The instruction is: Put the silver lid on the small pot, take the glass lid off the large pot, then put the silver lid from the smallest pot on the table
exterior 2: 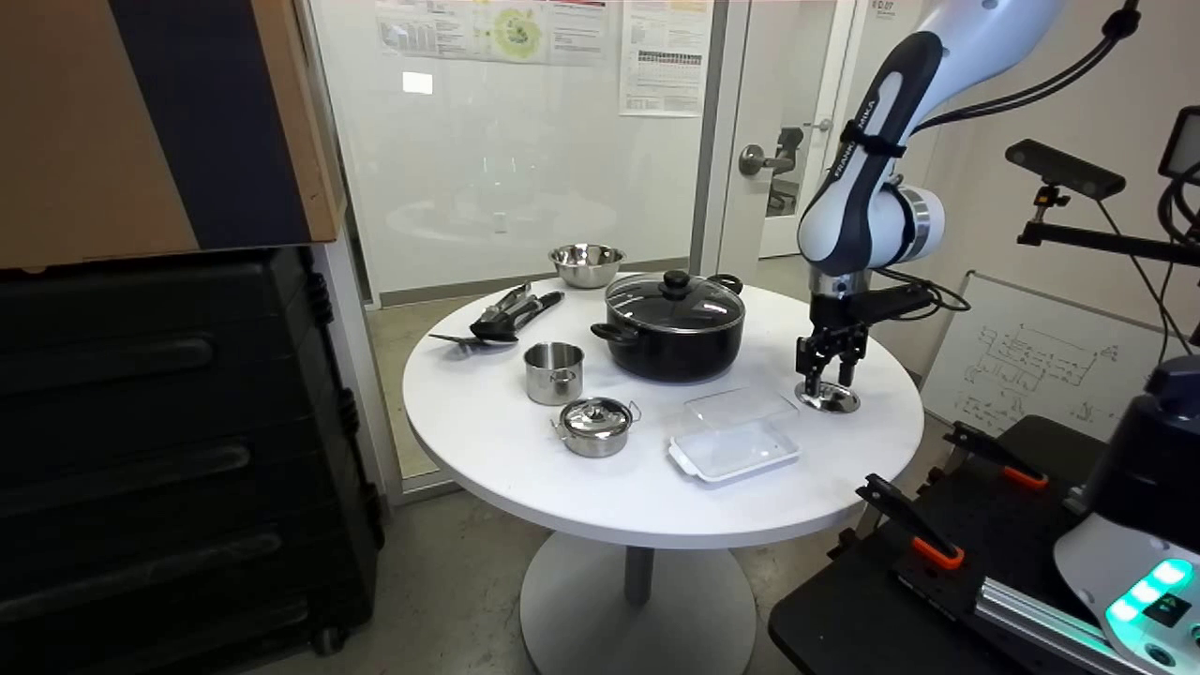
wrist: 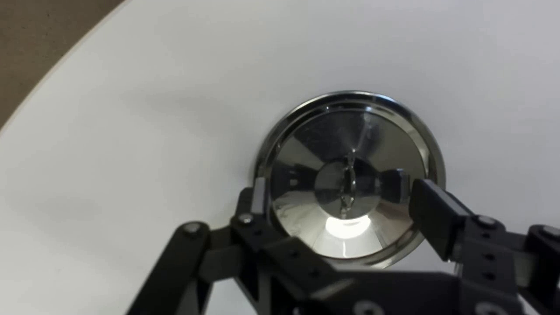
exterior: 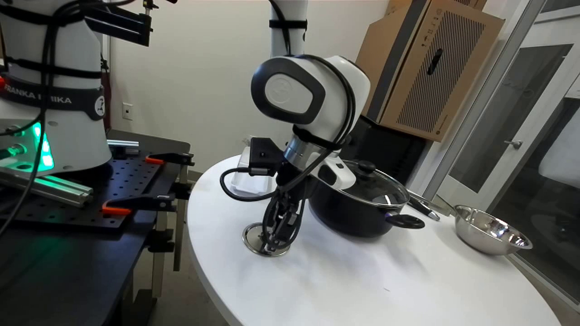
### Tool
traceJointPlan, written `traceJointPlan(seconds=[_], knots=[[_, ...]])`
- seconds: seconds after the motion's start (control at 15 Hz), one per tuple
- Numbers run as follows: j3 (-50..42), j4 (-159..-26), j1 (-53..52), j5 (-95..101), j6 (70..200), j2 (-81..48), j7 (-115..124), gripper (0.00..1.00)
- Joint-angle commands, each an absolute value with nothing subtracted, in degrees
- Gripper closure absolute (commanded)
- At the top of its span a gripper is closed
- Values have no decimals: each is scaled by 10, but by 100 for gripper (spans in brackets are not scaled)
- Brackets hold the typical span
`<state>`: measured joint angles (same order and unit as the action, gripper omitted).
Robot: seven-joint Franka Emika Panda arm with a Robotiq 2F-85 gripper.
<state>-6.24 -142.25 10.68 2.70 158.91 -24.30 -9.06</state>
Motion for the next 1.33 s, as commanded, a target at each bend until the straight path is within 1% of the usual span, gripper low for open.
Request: traceJointPlan(seconds=[0.0, 0.07, 0.13, 0.6, 0.73, 0.8, 0.87, 0.93, 1.0, 1.27], knots=[[-56, -1410, 107, 17, 1598, -258, -79, 25], [-54, -1410, 108, 15, 1598, -257, -79, 29], [-53, -1412, 108, 14, 1598, -255, -79, 27], [-39, -1427, 118, -6, 1596, -236, -84, 27], [-35, -1434, 124, -15, 1594, -228, -88, 35], [-33, -1437, 126, -20, 1594, -224, -89, 37], [-32, -1441, 129, -24, 1594, -219, -91, 36], [-31, -1444, 132, -28, 1594, -215, -93, 39], [-30, -1448, 134, -31, 1594, -210, -94, 39], [-31, -1466, 140, -39, 1592, -193, -99, 50]])
